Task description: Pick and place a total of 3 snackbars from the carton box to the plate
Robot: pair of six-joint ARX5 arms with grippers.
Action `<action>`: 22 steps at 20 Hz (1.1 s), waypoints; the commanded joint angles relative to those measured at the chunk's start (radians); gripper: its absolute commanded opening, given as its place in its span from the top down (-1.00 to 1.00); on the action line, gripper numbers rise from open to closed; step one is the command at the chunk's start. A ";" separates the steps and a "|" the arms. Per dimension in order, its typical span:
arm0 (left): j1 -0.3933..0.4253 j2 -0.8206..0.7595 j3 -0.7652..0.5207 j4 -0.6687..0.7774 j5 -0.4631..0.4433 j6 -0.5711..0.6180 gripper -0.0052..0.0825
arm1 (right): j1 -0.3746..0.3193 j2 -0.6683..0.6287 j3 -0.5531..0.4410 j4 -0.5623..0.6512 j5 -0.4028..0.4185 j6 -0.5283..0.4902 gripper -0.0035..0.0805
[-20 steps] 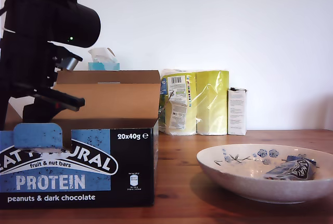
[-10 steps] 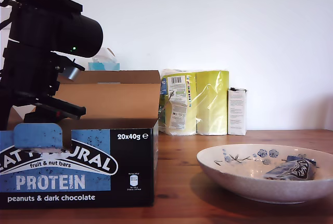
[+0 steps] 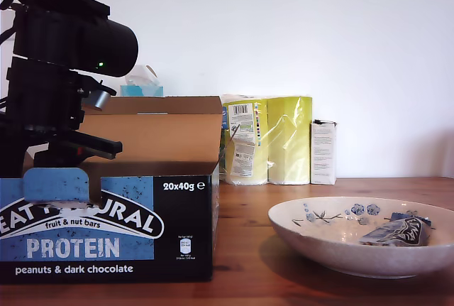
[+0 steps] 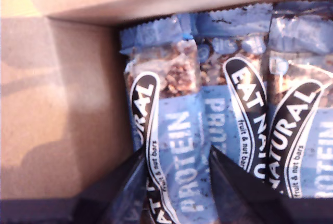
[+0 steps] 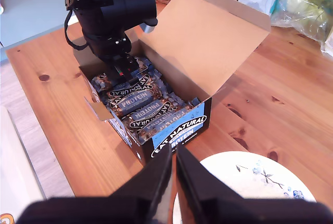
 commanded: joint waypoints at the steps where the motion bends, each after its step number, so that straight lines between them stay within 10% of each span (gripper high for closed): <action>1: -0.011 0.025 0.027 -0.017 0.018 0.012 0.41 | 0.003 0.000 -0.018 0.008 -0.004 -0.006 0.95; 11: -0.105 -0.198 0.127 -0.061 0.019 0.048 0.43 | 0.002 -0.015 -0.018 -0.013 0.000 0.005 0.95; 22: -0.347 -0.258 0.130 0.369 0.184 0.207 0.43 | -0.020 -0.271 -0.018 -0.380 0.161 0.153 0.95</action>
